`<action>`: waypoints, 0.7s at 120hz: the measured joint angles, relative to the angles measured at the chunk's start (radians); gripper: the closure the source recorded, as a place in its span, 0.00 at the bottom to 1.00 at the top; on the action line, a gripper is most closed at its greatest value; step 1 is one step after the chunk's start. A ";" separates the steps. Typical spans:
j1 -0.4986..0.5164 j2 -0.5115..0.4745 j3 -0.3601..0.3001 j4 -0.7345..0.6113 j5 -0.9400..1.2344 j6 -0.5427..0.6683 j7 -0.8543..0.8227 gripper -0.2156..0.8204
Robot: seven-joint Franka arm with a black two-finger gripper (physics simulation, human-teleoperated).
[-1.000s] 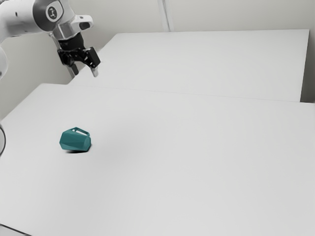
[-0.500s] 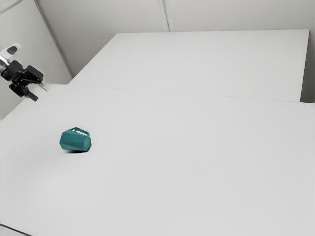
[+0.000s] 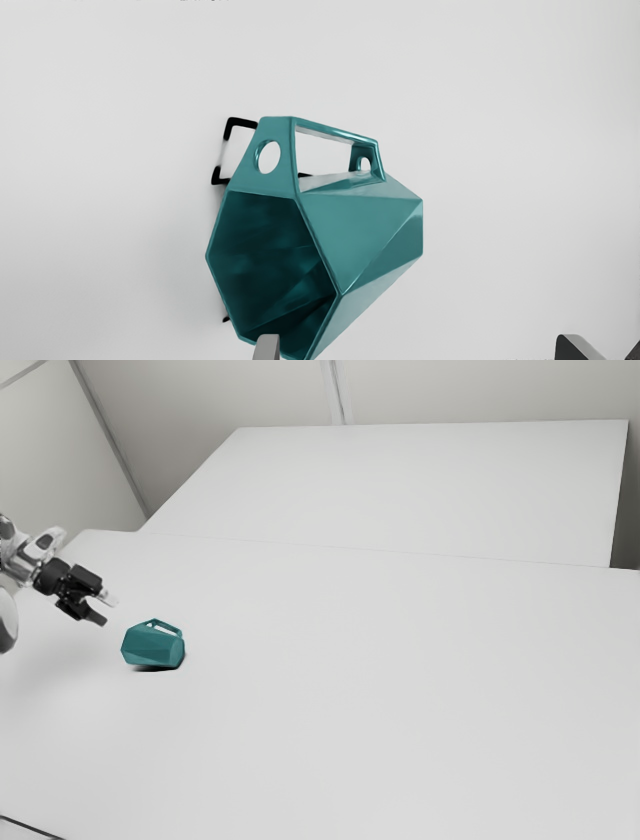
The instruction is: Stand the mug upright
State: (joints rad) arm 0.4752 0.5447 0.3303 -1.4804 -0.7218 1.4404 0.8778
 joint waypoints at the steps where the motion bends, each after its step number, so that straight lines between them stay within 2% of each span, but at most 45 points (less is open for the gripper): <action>1: -0.001 0.001 0.000 -0.001 -0.002 0.001 0.004 0.21; 44: -0.005 0.064 -0.037 -0.100 -0.151 0.080 0.134 0.23; 67: -0.001 0.070 -0.039 -0.132 -0.195 0.095 0.183 0.37; 84: -0.003 0.068 -0.039 -0.157 -0.218 0.084 0.213 0.66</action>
State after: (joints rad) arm 0.4726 0.6122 0.2914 -1.6376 -0.9394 1.5240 1.0903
